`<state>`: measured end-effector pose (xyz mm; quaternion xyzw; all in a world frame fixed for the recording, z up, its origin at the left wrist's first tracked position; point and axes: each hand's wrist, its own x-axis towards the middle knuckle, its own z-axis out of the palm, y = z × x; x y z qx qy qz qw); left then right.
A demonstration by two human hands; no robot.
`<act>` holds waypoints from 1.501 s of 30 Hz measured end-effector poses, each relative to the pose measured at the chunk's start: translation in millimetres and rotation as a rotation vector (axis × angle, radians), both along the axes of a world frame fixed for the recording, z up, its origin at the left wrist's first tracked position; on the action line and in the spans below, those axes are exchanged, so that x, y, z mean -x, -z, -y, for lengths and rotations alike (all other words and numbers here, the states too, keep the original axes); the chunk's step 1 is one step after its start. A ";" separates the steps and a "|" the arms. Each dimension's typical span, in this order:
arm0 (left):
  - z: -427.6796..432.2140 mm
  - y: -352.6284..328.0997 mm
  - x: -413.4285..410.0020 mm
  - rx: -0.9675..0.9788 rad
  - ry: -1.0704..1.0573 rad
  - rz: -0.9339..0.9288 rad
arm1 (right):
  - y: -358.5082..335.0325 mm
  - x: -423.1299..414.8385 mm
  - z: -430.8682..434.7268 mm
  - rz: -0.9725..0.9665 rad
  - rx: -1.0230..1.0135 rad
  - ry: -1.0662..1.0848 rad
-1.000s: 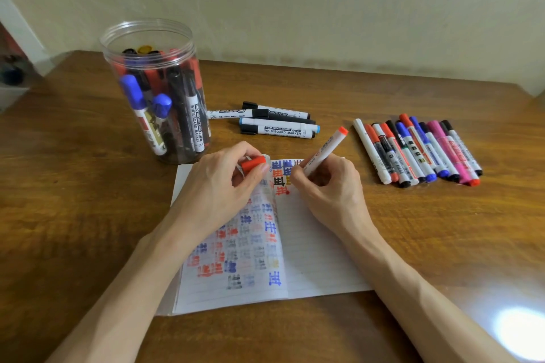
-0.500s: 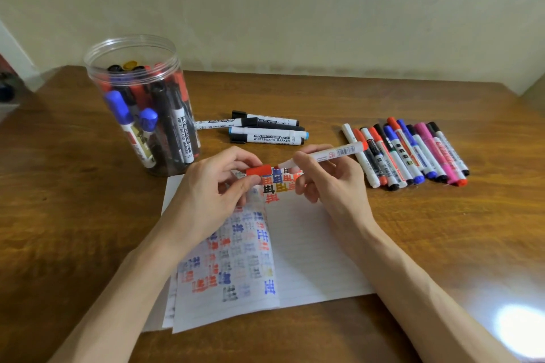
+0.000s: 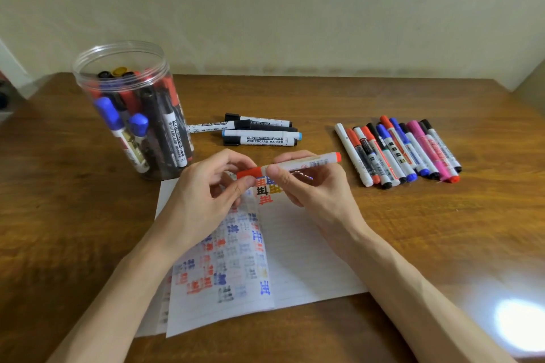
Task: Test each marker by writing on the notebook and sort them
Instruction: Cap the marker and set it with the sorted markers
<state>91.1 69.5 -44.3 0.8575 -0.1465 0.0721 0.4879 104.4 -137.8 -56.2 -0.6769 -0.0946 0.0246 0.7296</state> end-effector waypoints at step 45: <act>-16.1 -28.0 -4.0 0.451 -0.146 0.119 | 0.5 -12.4 12.0 0.193 0.365 -0.140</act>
